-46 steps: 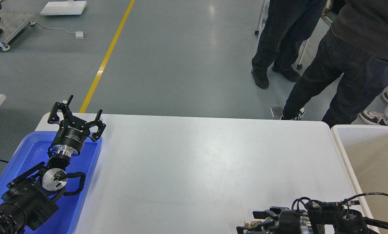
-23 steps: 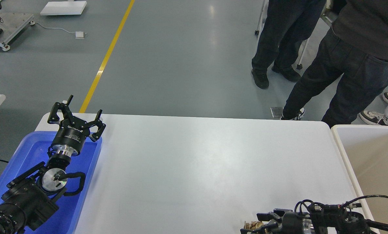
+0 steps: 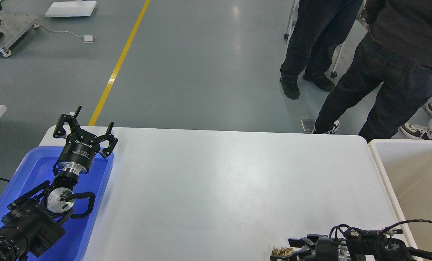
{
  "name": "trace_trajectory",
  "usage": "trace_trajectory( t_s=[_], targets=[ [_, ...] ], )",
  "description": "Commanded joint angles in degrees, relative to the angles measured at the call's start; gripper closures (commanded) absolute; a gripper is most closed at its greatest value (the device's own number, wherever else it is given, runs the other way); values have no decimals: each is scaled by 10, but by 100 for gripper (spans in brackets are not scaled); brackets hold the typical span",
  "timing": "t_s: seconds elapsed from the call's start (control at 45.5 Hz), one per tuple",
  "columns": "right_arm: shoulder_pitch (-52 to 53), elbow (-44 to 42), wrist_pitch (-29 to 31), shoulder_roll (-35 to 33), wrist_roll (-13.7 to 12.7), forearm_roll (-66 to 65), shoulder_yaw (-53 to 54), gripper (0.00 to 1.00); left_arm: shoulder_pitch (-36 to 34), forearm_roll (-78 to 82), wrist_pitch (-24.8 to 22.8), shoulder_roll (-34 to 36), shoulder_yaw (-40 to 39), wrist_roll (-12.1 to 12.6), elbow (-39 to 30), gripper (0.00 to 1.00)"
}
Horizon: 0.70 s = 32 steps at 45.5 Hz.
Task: Tidy desktop
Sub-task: 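Close the right gripper on the tan crumpled object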
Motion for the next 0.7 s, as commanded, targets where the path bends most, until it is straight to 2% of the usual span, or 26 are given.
trace_trajectory(
  t_s=[0.0, 0.198, 0.461, 0.527, 0.593, 0.659, 0.681],
  targets=[
    [-7, -10, -7, 6, 0, -9, -1, 3, 0, 0, 0, 0, 0, 0, 0, 0],
    [-13, -11, -11, 7, 3, -16, -1, 12, 0, 0, 0, 0, 0, 0, 0, 0],
    [-13, -17, -15, 6, 8, -18, -1, 18, 0, 0, 0, 0, 0, 0, 0, 0],
    [-14, -18, -15, 5, 9, -19, -1, 28, 0, 0, 0, 0, 0, 0, 0, 0],
    [-15, -18, -15, 5, 10, -23, -1, 32, 0, 0, 0, 0, 0, 0, 0, 0],
    [-15, -18, -15, 4, 13, -30, -1, 58, 0, 0, 0, 0, 0, 0, 0, 0],
    [-15, -18, -15, 2, 13, -30, -1, 59, 0, 0, 0, 0, 0, 0, 0, 0]
  ],
)
